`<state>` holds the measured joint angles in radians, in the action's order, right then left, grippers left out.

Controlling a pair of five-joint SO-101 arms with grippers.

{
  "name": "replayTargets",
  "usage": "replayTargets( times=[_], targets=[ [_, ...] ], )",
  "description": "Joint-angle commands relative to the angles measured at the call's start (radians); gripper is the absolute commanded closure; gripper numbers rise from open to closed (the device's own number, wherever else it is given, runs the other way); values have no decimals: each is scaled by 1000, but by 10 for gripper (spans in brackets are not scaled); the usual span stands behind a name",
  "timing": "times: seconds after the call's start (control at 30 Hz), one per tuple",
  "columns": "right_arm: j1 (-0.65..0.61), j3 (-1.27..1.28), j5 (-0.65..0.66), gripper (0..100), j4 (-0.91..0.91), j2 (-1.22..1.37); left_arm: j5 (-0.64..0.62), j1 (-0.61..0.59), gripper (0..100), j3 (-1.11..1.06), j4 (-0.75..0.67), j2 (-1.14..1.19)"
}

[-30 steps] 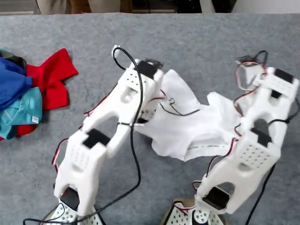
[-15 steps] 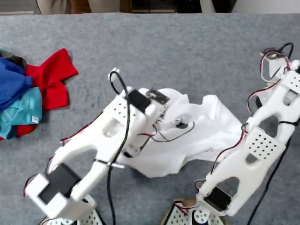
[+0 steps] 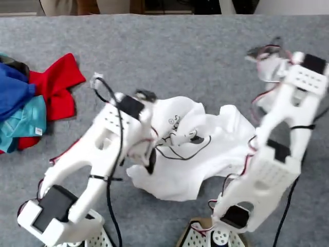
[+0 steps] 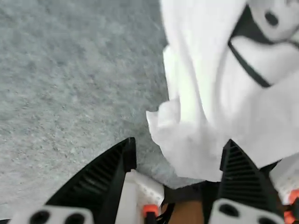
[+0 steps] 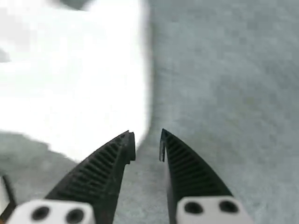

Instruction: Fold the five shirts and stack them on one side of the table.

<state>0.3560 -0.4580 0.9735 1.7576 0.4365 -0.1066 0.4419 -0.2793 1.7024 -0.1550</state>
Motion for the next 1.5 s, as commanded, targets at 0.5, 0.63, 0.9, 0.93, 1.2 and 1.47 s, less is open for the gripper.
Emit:
replayTargets(
  times=[0.5,0.63,0.9,0.93,1.2,1.47],
  targets=[
    [-240,756,15,885,-476,-378,-15,-442,714,180,-3,-35],
    [-186,759,14,885,-500,-378,-15,-437,714,180,-3,-35],
    [-148,823,14,885,-608,-377,-15,-434,714,180,-3,-28],
    [-147,834,14,885,-620,-378,-15,-434,714,180,-3,-28],
    [-73,848,15,885,-761,-377,-15,-434,714,180,-3,-33],
    [-21,846,17,885,-999,-377,-15,-433,714,180,-3,-33]
  ],
)
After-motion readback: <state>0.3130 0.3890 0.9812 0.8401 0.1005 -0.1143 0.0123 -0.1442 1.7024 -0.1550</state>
